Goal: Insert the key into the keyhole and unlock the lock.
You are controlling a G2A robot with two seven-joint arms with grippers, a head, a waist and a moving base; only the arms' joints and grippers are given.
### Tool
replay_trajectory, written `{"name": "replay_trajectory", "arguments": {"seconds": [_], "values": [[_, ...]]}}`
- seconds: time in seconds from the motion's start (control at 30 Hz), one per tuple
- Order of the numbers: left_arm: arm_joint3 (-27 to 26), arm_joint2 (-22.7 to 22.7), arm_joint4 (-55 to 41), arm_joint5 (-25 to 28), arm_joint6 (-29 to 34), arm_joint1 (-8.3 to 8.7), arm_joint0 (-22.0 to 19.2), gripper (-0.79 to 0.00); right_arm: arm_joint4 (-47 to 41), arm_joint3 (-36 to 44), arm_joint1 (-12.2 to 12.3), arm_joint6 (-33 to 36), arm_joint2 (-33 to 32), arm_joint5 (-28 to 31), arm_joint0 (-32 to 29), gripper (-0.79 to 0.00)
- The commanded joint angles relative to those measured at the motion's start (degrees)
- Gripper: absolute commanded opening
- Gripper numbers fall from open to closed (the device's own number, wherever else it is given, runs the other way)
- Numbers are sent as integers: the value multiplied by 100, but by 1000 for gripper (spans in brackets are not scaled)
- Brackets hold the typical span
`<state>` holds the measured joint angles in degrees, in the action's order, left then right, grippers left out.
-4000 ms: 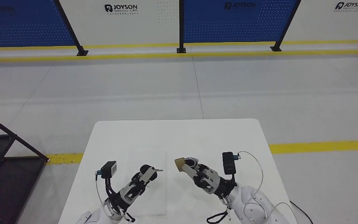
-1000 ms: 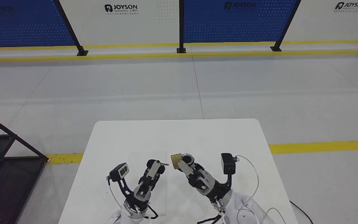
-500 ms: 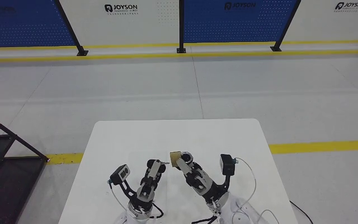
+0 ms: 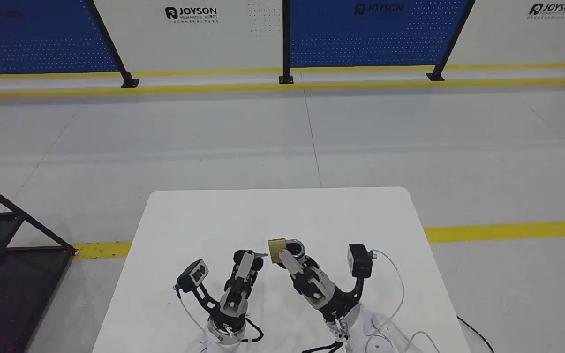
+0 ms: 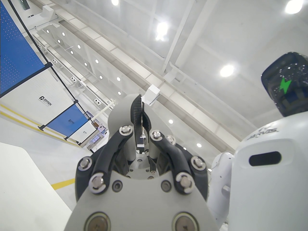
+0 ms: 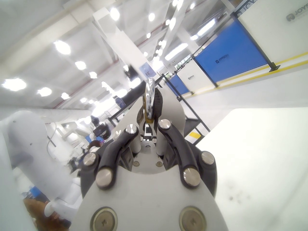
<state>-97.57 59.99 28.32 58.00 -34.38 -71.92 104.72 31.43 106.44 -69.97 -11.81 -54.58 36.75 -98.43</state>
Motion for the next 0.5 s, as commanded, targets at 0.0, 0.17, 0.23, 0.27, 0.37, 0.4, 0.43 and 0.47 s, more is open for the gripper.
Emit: {"name": "replay_trajectory", "arguments": {"seconds": [0.0,0.17,0.23,0.27,0.37,0.4,0.43,0.47], "values": [[12,-18,55,0,-70,-1,-23,-785,14,3,-1,4,2,-2,-5,-785],[61,-56,204,0,-266,-4,-51,-785,41,22,-2,11,5,21,-34,-785],[86,-73,248,0,-308,-4,-67,-785,58,27,-1,15,4,25,-46,-785],[100,-79,269,0,-326,-4,-77,-785,58,33,-2,7,2,27,-49,-785],[129,-104,290,0,-386,-4,-97,-785,58,37,-5,-37,-2,37,-65,-785],[139,-119,288,0,-399,-4,-102,-785,64,38,-5,-41,-4,39,-69,-785],[146,-132,290,0,-409,-3,-110,-785,67,38,-6,-43,-5,41,-72,-785],[152,-145,293,0,-417,-2,-117,-785,69,39,-6,-44,-7,43,-74,-785]]}}
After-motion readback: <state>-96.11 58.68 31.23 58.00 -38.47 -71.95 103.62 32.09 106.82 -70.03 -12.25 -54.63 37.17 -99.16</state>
